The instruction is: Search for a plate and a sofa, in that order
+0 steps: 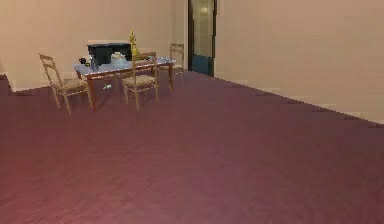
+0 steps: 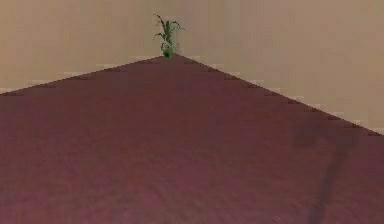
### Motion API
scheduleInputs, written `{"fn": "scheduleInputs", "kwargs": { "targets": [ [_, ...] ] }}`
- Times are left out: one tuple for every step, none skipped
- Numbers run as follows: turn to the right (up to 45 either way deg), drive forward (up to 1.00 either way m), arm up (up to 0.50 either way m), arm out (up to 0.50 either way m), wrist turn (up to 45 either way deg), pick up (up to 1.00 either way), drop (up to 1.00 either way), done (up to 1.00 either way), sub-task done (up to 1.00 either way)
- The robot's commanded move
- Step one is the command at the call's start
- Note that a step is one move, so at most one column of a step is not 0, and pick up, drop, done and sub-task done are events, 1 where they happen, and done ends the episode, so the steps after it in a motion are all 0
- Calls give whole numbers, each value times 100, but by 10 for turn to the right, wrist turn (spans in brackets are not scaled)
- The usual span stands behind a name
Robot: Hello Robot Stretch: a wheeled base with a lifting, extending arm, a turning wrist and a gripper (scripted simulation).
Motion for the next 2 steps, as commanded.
{"fn": "scheduleInputs", "kwargs": {
  "targets": [
    [0, 100, 0, 0, 0, 0, 0, 0, 0],
    [0, 100, 0, 0, 0, 0, 0, 0, 0]
  ]
}}
